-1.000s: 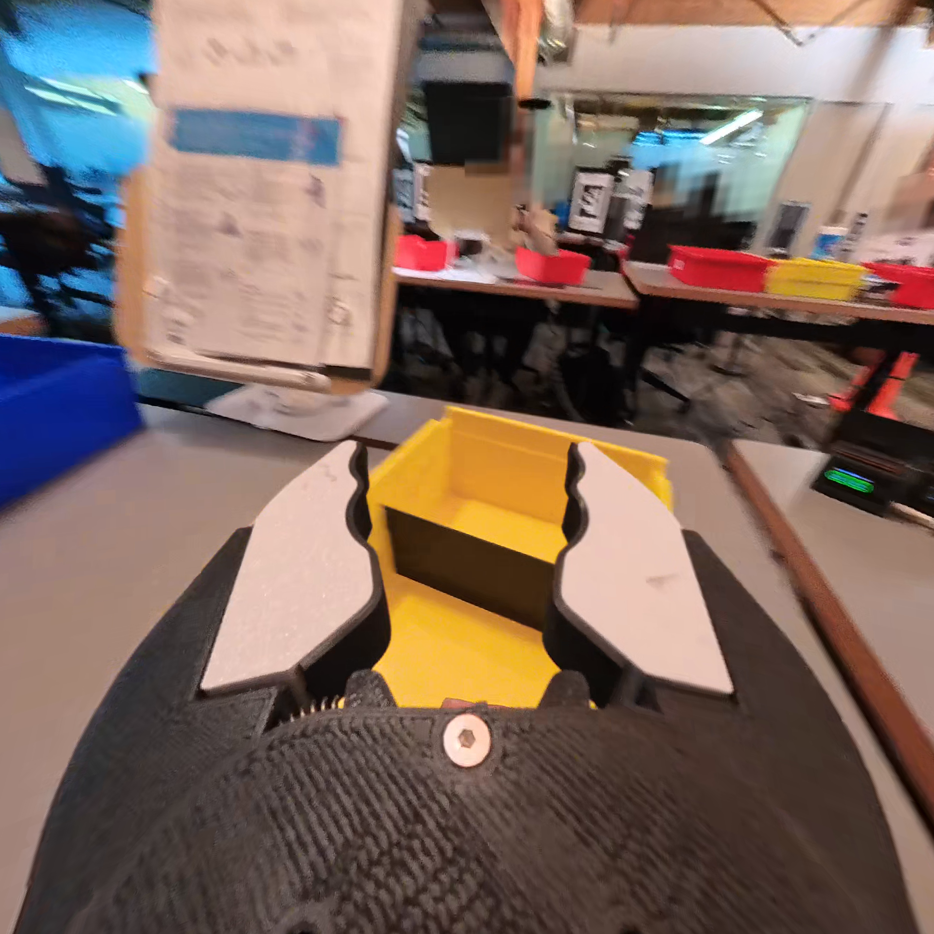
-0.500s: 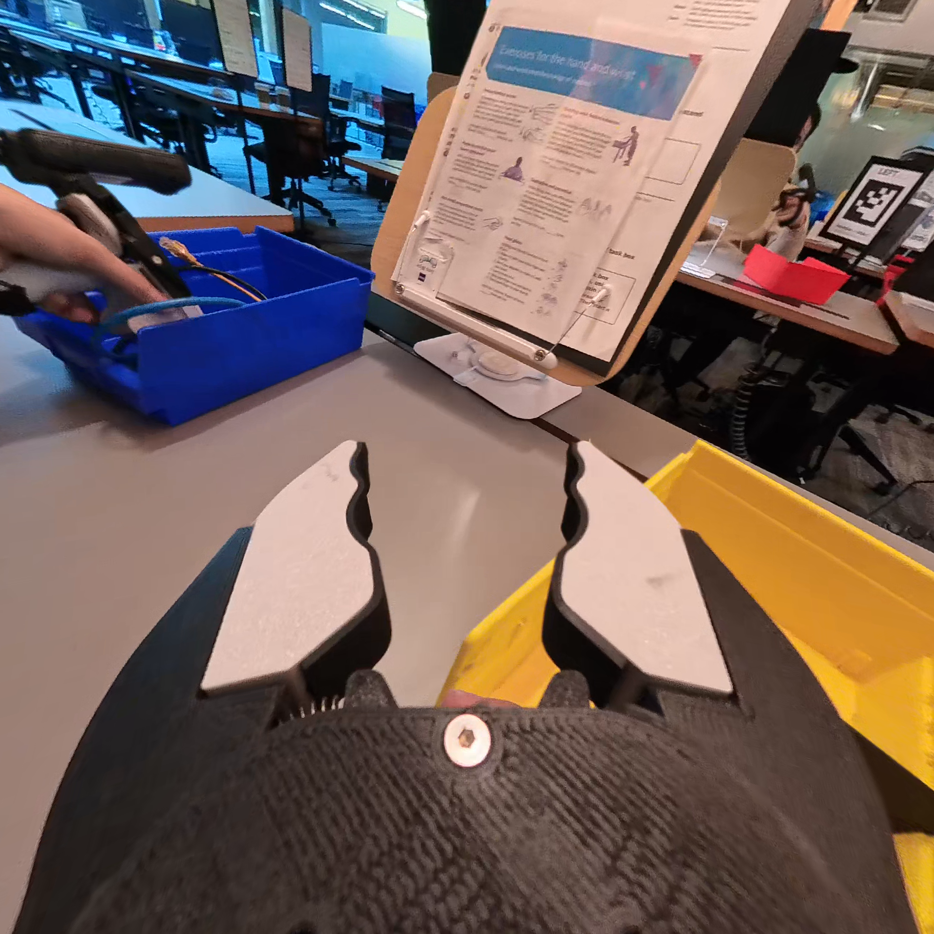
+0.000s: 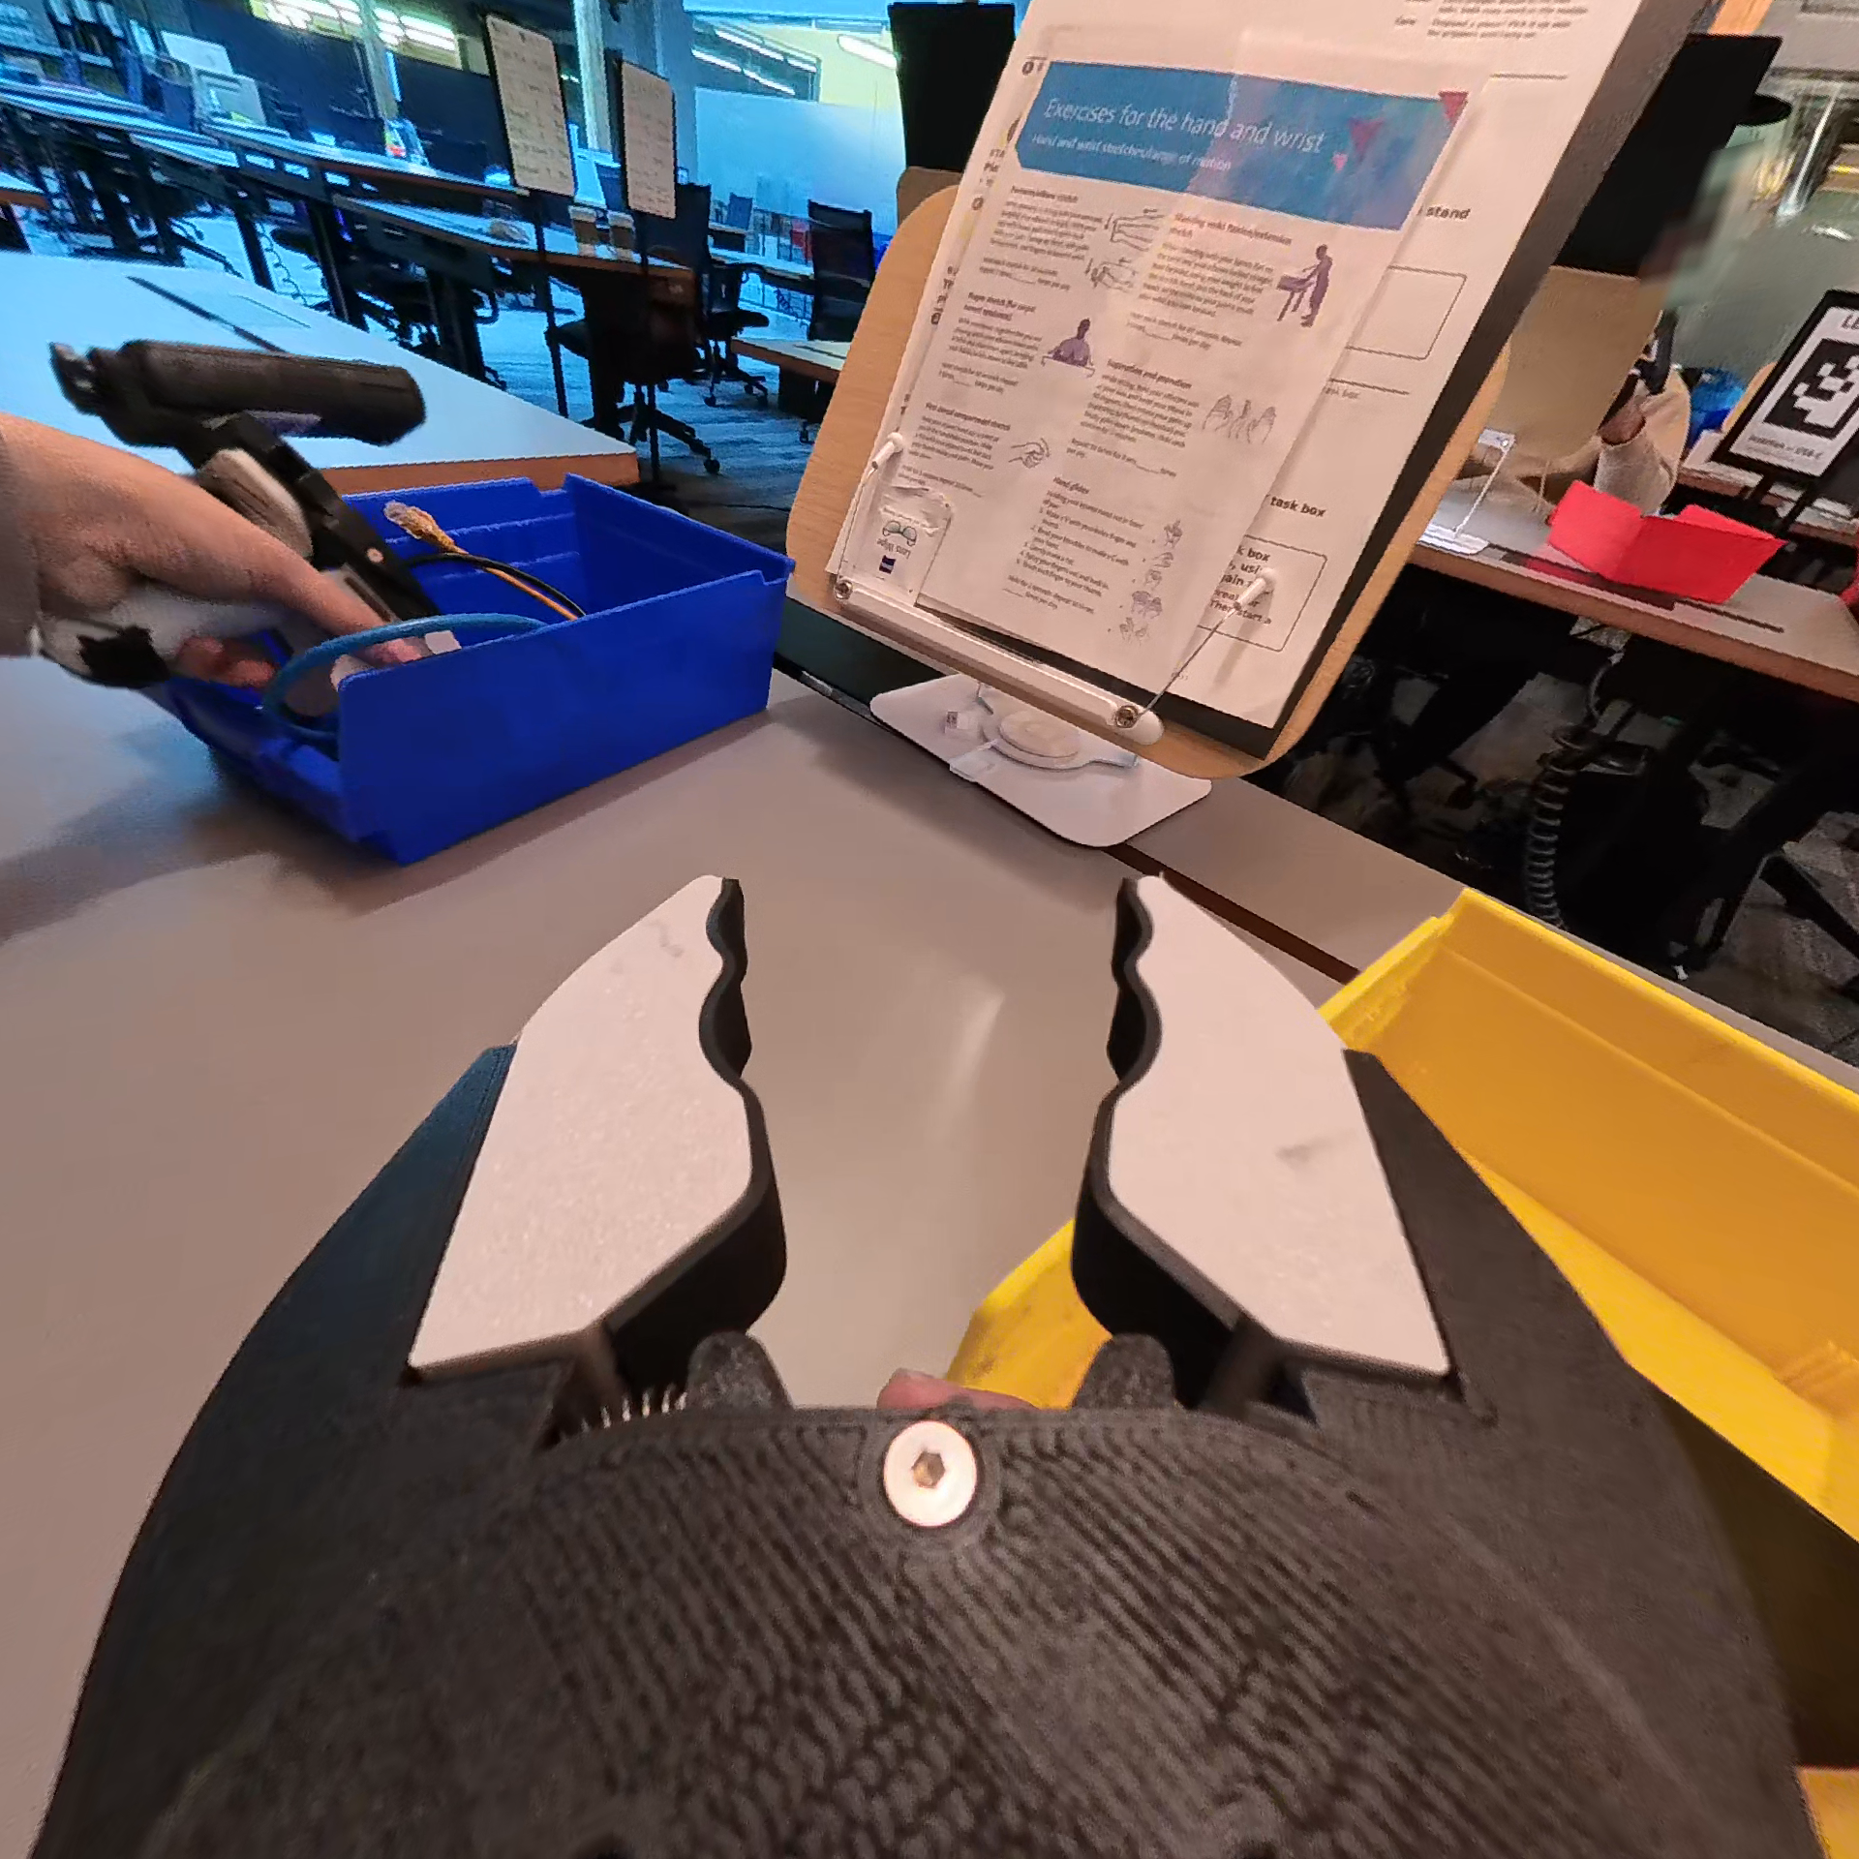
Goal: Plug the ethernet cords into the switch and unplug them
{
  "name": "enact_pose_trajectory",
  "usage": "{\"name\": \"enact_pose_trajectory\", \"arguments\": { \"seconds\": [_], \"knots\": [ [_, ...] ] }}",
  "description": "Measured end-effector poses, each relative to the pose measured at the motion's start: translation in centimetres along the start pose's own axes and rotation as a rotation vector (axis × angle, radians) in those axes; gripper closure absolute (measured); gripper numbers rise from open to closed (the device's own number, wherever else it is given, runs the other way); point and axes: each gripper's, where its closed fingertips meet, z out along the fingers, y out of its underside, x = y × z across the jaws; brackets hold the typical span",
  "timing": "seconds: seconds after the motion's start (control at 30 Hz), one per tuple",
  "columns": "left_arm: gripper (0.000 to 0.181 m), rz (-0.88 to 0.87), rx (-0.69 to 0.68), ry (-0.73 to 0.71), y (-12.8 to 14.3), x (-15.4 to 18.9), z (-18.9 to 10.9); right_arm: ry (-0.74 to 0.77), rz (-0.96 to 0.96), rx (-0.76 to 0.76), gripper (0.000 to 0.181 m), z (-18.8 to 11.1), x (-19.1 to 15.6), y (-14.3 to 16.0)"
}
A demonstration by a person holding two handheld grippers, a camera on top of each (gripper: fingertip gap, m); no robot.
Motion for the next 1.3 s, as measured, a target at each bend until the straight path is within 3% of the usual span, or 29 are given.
{"name": "enact_pose_trajectory", "arguments": {
  "seconds": [0.17,0.27,0.6,0.73,0.93,1.1,1.2,1.3],
  "knots": [
    [0.122,0.139,0.129,-0.052,-0.4,-0.2,-0.1,-0.045,0.019,-0.012,0.111,0.7,-1.6,0.1],
    [0.123,0.234,0.205,-0.086,-0.9,0.4,-1.9,-0.065,-0.005,-0.01,0.112,0.8,-2.7,-0.2],
    [0.124,0.61,0.609,-0.221,-2.4,7.2,-16.9,-0.167,0.012,0.03,0.112,1.3,-6.2,-1.3],
    [0.125,0.791,0.764,-0.164,-0.1,12.9,-22.3,-0.289,0.15,0.127,0.111,0.7,-8.7,-3.5],
    [0.125,1.132,0.925,0.025,6.8,23.3,-27.3,-0.534,0.572,0.346,0.105,-2.1,-12.0,-9.1],
    [0.125,1.33,0.905,0.219,11.7,27.8,-26.0,-0.71,0.823,0.415,0.111,-4.0,-13.5,-11.3],
    [0.125,1.349,0.82,0.372,13.9,28.5,-22.5,-0.699,0.877,0.35,0.117,-2.6,-14.2,-9.5],
    [0.125,1.396,0.767,0.371,14.5,27.7,-18.1,-0.726,0.989,0.288,0.121,-0.8,-14.9,-7.4]
  ]
}}
